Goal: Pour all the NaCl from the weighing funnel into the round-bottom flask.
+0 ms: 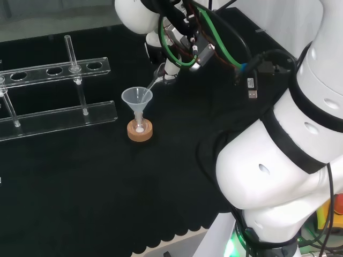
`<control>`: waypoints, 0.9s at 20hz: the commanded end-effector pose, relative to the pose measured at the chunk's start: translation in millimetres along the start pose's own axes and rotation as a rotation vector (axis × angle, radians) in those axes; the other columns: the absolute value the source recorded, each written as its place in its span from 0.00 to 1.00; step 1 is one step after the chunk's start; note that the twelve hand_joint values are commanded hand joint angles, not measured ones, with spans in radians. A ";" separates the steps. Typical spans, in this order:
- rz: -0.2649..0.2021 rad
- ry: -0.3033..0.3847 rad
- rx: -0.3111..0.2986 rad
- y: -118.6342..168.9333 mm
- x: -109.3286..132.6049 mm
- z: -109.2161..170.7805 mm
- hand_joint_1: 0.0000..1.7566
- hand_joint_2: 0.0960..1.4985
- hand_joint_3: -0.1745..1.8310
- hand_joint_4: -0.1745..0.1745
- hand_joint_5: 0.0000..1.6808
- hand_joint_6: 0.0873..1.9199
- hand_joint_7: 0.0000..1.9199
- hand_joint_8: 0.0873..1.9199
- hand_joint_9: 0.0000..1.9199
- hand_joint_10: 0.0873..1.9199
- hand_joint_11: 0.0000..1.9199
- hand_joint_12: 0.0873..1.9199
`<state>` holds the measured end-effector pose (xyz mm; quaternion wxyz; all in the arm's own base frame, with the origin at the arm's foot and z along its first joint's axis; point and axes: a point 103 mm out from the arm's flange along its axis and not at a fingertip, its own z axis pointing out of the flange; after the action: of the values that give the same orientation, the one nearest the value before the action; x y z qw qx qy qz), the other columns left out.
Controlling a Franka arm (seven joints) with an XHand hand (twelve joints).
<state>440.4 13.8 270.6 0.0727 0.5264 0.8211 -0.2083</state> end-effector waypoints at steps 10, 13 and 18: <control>-0.036 -0.053 -0.010 7.8 5.3 -10.4 0.65 0.37 0.40 1.00 0.85 0.15 0.87 0.00 0.62 0.01 0.00 0.78; -0.043 -0.059 -0.005 10.4 5.9 -11.7 0.65 0.37 0.40 1.00 0.85 0.15 0.88 0.00 0.62 0.01 0.00 0.78; -0.067 -0.096 -0.013 14.6 9.7 -15.7 0.65 0.37 0.40 1.00 0.85 0.15 0.88 0.00 0.62 0.01 0.00 0.78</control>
<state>449.2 28.6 276.7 0.0979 0.4981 0.8315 -0.2255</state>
